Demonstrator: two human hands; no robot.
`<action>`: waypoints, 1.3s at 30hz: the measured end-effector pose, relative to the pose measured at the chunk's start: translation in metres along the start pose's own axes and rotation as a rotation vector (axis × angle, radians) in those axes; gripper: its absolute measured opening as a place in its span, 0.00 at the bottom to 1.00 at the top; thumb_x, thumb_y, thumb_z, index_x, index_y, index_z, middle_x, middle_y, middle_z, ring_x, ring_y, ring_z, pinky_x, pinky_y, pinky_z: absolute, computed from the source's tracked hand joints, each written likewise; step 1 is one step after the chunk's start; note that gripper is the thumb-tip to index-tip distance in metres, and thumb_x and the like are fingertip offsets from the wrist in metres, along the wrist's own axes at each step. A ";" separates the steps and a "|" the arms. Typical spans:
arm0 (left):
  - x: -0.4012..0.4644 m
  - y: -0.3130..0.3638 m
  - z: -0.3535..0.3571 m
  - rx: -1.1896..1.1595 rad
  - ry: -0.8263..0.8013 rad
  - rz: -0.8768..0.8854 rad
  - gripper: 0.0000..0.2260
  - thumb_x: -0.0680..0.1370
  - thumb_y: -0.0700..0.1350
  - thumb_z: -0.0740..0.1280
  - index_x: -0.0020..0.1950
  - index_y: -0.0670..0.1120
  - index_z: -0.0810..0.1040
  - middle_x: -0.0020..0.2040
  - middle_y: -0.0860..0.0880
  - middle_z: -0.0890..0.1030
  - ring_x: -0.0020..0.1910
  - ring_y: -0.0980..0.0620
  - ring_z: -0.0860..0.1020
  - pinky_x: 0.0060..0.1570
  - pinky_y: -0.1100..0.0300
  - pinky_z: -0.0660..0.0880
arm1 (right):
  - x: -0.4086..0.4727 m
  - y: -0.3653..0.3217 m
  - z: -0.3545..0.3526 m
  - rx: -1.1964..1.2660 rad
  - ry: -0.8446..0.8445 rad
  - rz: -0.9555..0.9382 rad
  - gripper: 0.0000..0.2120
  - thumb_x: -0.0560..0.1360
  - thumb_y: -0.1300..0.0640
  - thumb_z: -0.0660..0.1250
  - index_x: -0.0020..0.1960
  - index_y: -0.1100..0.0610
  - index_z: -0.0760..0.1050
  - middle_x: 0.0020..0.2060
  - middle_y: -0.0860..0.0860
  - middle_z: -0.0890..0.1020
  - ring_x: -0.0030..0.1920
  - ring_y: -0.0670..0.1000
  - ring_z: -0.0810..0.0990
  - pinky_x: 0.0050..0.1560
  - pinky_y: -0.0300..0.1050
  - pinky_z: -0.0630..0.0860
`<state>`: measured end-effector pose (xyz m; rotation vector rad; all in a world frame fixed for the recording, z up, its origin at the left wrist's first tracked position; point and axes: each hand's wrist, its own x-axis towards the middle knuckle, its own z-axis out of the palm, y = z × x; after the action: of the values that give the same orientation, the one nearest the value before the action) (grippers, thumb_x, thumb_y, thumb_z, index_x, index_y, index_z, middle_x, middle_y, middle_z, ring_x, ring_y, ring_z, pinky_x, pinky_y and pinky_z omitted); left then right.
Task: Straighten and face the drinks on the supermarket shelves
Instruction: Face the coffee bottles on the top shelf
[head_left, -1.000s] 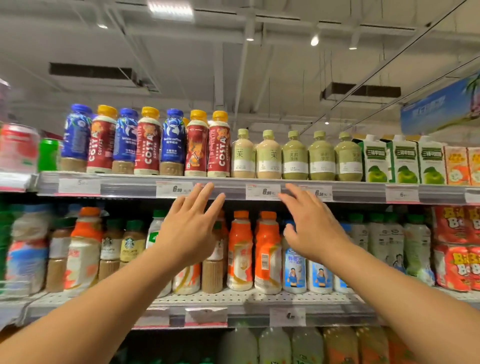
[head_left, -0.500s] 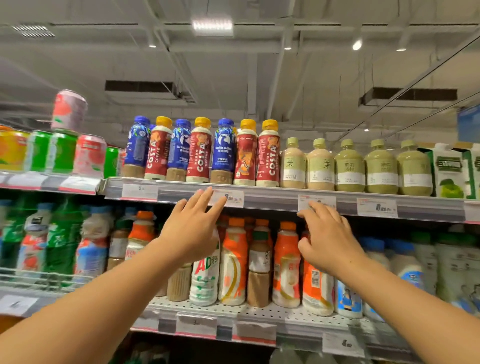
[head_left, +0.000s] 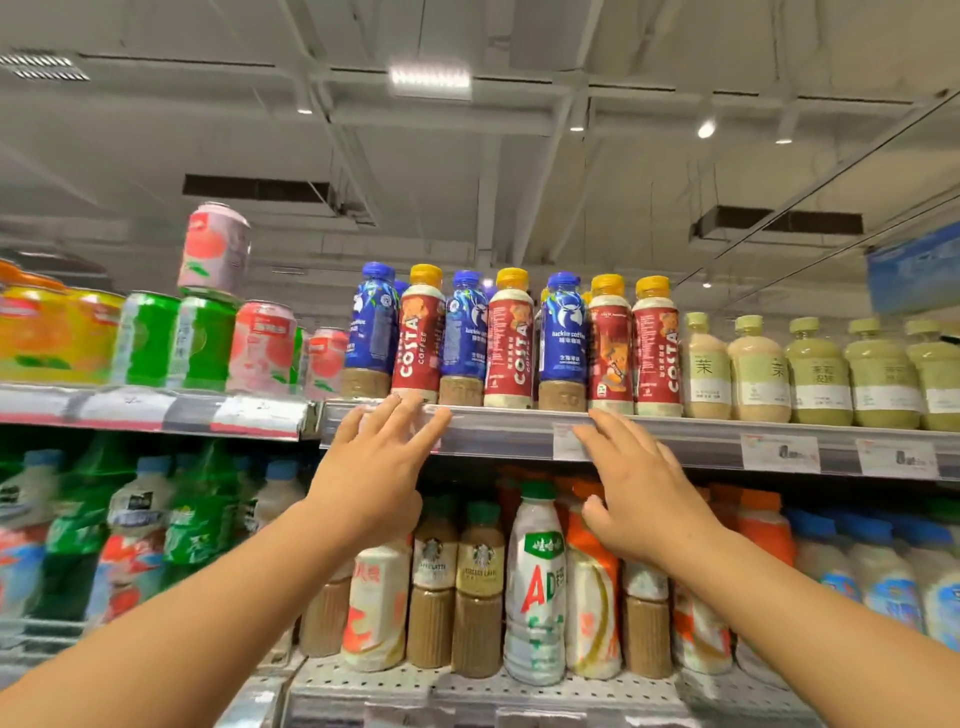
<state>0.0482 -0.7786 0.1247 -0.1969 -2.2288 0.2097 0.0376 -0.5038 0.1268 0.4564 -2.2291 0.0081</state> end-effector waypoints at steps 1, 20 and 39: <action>0.002 -0.003 0.000 -0.013 0.025 0.020 0.39 0.70 0.49 0.61 0.77 0.57 0.46 0.77 0.48 0.52 0.76 0.46 0.50 0.73 0.47 0.49 | 0.001 -0.002 0.001 -0.020 0.011 0.016 0.36 0.72 0.51 0.63 0.77 0.50 0.53 0.78 0.48 0.53 0.76 0.49 0.50 0.74 0.49 0.51; 0.033 -0.001 0.005 -0.024 0.276 0.020 0.21 0.73 0.65 0.63 0.59 0.53 0.68 0.53 0.51 0.70 0.51 0.48 0.66 0.50 0.53 0.66 | 0.152 -0.008 -0.074 0.345 0.223 0.280 0.25 0.73 0.50 0.70 0.68 0.53 0.67 0.64 0.55 0.72 0.60 0.54 0.74 0.56 0.54 0.78; 0.032 -0.002 0.015 0.008 0.399 0.029 0.22 0.63 0.59 0.76 0.50 0.49 0.77 0.44 0.47 0.74 0.42 0.44 0.72 0.42 0.50 0.71 | 0.176 -0.007 -0.066 0.108 0.238 0.272 0.28 0.72 0.50 0.69 0.68 0.51 0.62 0.63 0.56 0.69 0.57 0.60 0.75 0.48 0.53 0.77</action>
<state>0.0165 -0.7745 0.1403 -0.2445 -1.8294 0.1776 -0.0129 -0.5566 0.3002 0.1950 -2.0451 0.3113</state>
